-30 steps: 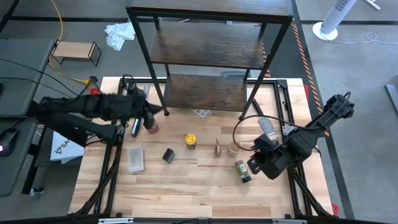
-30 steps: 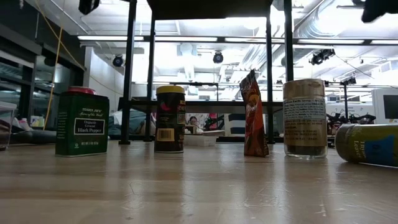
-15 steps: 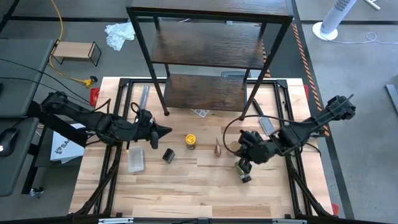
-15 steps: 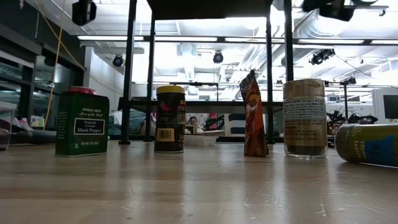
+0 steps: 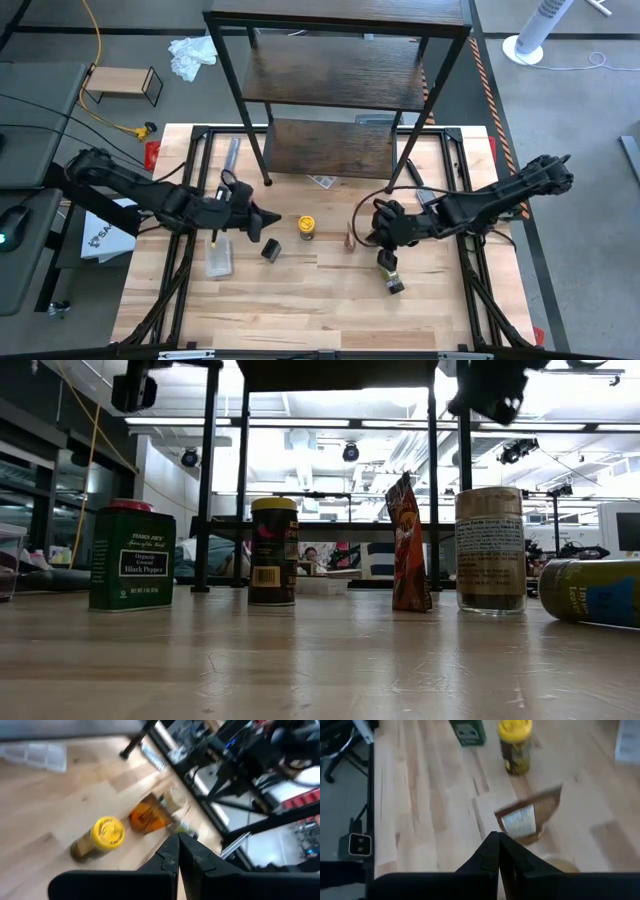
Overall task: Shelf spices
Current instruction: Adjust the black seasoning box, then adjust the yellow seasoning bag
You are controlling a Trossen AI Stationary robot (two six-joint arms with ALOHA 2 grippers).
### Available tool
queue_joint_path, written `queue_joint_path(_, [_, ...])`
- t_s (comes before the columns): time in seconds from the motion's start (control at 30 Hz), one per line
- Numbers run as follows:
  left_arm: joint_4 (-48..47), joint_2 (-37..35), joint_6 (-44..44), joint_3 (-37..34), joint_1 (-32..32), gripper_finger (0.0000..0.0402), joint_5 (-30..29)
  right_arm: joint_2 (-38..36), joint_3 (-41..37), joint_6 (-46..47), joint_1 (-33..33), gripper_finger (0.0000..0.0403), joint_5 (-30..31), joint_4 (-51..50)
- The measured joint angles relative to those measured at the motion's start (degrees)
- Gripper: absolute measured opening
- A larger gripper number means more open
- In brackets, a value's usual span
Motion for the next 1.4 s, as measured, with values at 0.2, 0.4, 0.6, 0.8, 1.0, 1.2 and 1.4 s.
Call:
queue_joint_path(0.2, [-6.0,7.0,-2.8,0.0,3.7,0.0,14.3,0.0,-4.1,9.9,2.2,0.0,-3.5,3.4])
queue_joint_path(0.4, [-7.3,14.2,2.8,0.0,6.2,0.0,18.6,0.0,-4.4,16.8,3.8,0.0,-3.8,9.8])
queue_joint_path(0.6, [-9.1,21.0,12.2,0.8,7.5,0.0,22.9,0.0,-4.4,22.8,3.8,0.0,0.5,18.8])
queue_joint_path(0.8, [-13.5,22.7,19.9,2.5,7.5,0.0,21.5,0.0,-4.4,22.9,3.8,0.0,6.6,27.8])
queue_joint_path(1.0, [-18.3,22.6,21.4,3.5,7.1,0.0,22.1,0.0,-4.4,22.3,3.6,0.0,10.6,31.9])
queue_joint_path(1.2, [-20.1,21.5,18.0,3.6,6.5,0.0,21.8,0.4,-4.2,22.8,1.2,0.0,11.0,31.9])
queue_joint_path(1.4, [-13.0,14.2,15.8,3.6,6.9,0.0,16.6,9.1,2.3,17.8,-7.7,0.0,1.3,30.6])
